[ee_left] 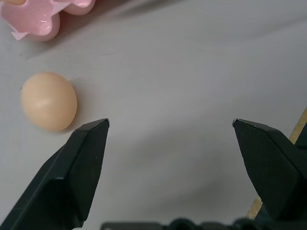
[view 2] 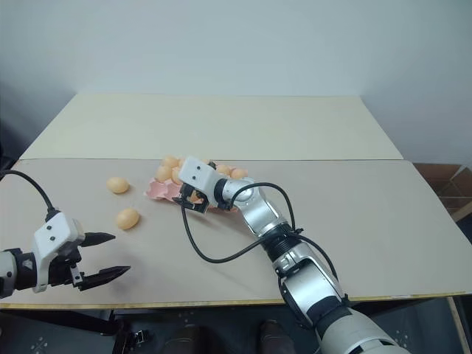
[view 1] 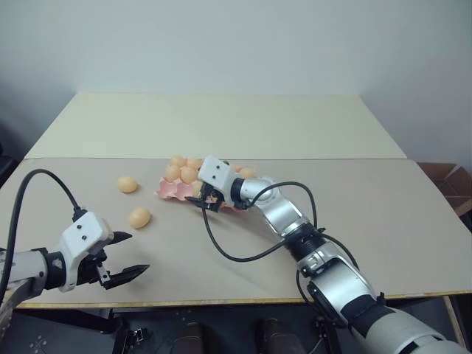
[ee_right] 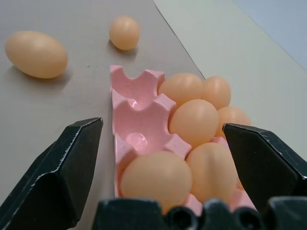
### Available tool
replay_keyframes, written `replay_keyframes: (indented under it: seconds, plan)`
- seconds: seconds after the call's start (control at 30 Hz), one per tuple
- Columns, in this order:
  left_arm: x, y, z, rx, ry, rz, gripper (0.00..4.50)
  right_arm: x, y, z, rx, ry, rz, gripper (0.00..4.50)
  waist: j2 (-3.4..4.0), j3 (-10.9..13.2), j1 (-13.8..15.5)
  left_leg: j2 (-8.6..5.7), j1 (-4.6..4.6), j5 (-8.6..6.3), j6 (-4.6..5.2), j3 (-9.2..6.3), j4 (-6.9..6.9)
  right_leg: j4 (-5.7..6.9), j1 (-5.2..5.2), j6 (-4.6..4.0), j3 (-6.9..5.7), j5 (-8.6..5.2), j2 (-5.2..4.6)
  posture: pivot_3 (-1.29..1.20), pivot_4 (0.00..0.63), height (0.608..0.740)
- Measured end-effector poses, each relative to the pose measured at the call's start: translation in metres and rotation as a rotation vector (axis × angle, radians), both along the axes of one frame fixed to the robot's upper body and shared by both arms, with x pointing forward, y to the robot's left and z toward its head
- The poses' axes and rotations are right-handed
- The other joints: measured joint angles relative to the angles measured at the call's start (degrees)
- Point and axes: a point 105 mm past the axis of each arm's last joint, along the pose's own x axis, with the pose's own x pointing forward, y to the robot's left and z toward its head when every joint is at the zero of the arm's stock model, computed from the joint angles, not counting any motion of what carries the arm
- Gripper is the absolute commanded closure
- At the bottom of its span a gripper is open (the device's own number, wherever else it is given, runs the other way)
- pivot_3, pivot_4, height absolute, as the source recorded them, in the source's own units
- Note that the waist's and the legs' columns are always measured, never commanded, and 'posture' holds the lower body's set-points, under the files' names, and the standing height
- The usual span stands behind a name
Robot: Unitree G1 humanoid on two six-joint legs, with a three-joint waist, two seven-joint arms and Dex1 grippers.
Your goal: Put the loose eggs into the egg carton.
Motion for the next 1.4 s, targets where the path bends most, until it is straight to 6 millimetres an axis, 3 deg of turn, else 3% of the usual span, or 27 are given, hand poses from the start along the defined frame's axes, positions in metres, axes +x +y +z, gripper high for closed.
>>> replay_keyframes:
  seconds: [0.17,0.33,0.57,0.7,0.87,1.13,1.4]
  plan:
    - [-0.001,0.002,-0.002,0.011,0.007,0.011,0.0,-0.006,-0.013,0.011,0.009,-0.065,0.007,0.01,0.0,0.0,0.1,0.0,-0.03,0.0,0.0,0.01,0.0,-0.04,0.0,0.01,0.0,-0.01,-0.02,0.0,0.15,0.74]
    - [0.003,0.011,0.001,0.027,-0.026,0.064,0.0,-0.03,-0.035,0.015,0.01,-0.085,0.04,0.01,0.0,0.0,0.3,0.0,-0.01,0.0,0.0,0.01,0.0,-0.02,0.01,0.08,0.0,-0.05,-0.02,0.0,0.15,0.74]
    - [0.033,0.04,0.018,-0.106,-0.173,0.356,0.0,-0.076,-0.077,0.013,-0.051,-0.032,0.095,0.01,-0.08,-0.1,0.7,-0.01,0.02,0.0,0.0,0.0,0.01,-0.02,0.06,0.11,-0.02,-0.06,-0.01,0.0,0.15,0.74]
    - [0.034,0.044,0.018,-0.14,-0.17,0.414,0.0,-0.095,-0.099,0.009,-0.085,0.022,0.089,0.01,-0.13,-0.1,0.3,-0.01,0.03,0.0,0.0,0.05,0.01,-0.04,0.04,0.11,0.02,-0.06,-0.02,0.0,0.15,0.74]
    - [0.036,0.042,0.02,-0.146,-0.172,0.414,0.0,-0.105,-0.102,0.011,-0.086,0.041,0.091,0.01,-0.15,-0.1,0.4,0.0,0.12,0.0,0.0,0.03,0.0,0.01,0.06,0.01,0.01,-0.11,-0.01,0.0,0.15,0.74]
    - [0.042,0.032,0.016,-0.154,-0.153,0.377,0.0,-0.101,-0.107,0.011,-0.087,0.044,0.04,0.01,-0.2,-0.1,0.5,-0.04,0.03,0.0,0.0,0.04,0.01,-0.06,0.05,0.08,0.02,-0.06,-0.04,0.0,0.15,0.74]
    - [0.079,0.019,-0.002,-0.192,-0.114,0.389,0.0,-0.098,-0.111,0.008,-0.088,0.038,-0.004,0.01,-0.28,-0.2,1.0,-0.05,0.03,0.0,0.0,0.03,0.03,-0.06,0.08,0.1,0.02,-0.05,-0.02,0.0,0.15,0.74]
